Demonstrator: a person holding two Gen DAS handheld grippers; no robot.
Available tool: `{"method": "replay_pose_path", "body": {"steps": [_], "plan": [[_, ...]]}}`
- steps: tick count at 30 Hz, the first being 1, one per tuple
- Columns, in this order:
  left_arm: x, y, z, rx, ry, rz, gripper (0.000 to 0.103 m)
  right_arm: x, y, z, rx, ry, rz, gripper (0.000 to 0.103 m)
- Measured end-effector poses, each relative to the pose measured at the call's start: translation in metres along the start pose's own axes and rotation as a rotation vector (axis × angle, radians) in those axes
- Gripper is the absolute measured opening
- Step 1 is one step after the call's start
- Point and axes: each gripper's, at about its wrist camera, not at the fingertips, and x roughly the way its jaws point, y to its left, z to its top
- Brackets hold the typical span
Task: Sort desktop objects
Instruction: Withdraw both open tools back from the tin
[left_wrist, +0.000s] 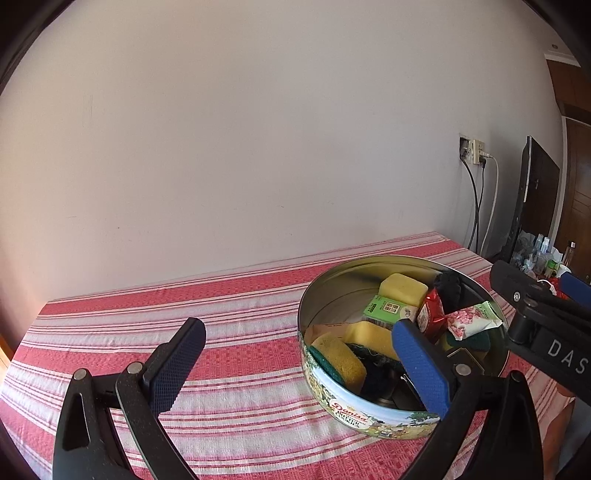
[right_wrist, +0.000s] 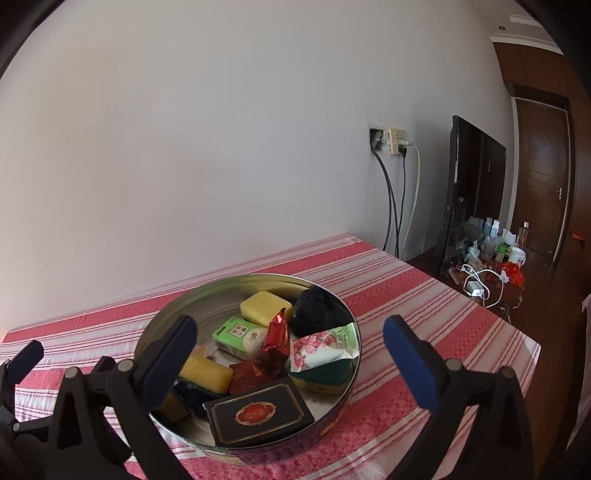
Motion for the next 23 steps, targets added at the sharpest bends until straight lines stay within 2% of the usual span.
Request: {"method": "replay_pose_path", "body": {"steps": [10, 23], "plan": [[-0.011, 0.007, -0.008, -0.006, 0.004, -0.02, 0.102, -0.016, 0.011, -0.01, -0.007, -0.002, -0.001, 0.102], [-0.029, 0.004, -0.013, 0.041, -0.024, -0.049, 0.102, -0.033, 0.017, -0.015, -0.007, -0.012, -0.022, 0.102]]}}
